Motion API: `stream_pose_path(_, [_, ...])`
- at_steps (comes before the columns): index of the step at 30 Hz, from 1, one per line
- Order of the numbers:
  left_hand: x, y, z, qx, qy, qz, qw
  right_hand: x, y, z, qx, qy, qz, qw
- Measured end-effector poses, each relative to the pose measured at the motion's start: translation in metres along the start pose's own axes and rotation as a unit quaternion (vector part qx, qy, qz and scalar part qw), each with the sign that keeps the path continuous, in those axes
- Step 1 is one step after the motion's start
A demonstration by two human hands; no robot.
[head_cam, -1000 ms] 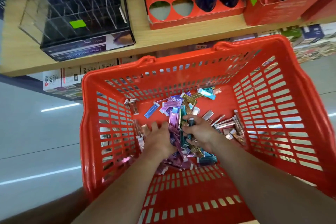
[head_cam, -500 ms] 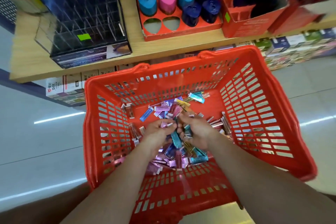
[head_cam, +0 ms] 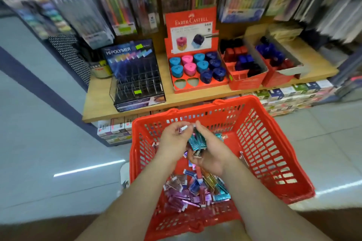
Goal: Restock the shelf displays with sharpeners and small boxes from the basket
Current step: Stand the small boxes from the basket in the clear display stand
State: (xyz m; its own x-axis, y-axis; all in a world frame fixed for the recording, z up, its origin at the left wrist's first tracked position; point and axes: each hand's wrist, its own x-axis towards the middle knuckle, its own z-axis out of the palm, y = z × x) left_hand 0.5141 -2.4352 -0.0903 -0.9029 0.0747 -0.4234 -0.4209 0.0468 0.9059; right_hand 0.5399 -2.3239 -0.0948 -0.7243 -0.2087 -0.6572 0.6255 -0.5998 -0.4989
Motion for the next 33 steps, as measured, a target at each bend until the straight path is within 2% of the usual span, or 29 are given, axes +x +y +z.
stream_pose_path(4, [-0.028,0.025,0.0,0.12,0.022,0.128,0.984,-0.026,-0.001,0.034,0.065,-0.028,-0.05,0.996])
stream_pose_path(7, [-0.041,0.049,-0.017,0.224,0.036,0.21,0.951,-0.048,-0.007,0.058,0.099,-0.06,-0.067,0.991])
stream_pose_path(9, [-0.044,0.068,-0.03,0.238,0.067,0.238,0.939,-0.057,-0.013,0.074,0.109,-0.074,-0.073,0.989])
stream_pose_path(12, [-0.049,0.099,-0.045,0.13,0.026,0.202,0.97,-0.059,-0.022,0.096,0.115,-0.089,-0.078,0.986])
stream_pose_path(15, [-0.039,0.123,-0.064,0.061,-0.014,0.15,0.987,-0.048,-0.032,0.115,0.098,-0.107,-0.084,0.986])
stream_pose_path(20, [0.004,0.153,-0.089,0.021,-0.031,0.094,0.995,-0.008,-0.054,0.134,0.079,-0.139,-0.079,0.984])
stream_pose_path(24, [0.046,0.162,-0.111,-0.031,-0.03,0.052,0.998,0.032,-0.074,0.136,0.026,-0.126,-0.093,0.987])
stream_pose_path(29, [0.094,0.151,-0.136,0.079,0.055,0.068,0.993,0.075,-0.082,0.126,-0.052,-0.113,-0.112,0.986])
stream_pose_path(31, [0.108,0.145,-0.15,0.211,0.106,0.11,0.966,0.088,-0.081,0.12,-0.129,-0.098,-0.154,0.975])
stream_pose_path(33, [0.117,0.139,-0.162,0.354,0.111,0.112,0.922,0.098,-0.08,0.118,-0.208,-0.088,-0.202,0.953])
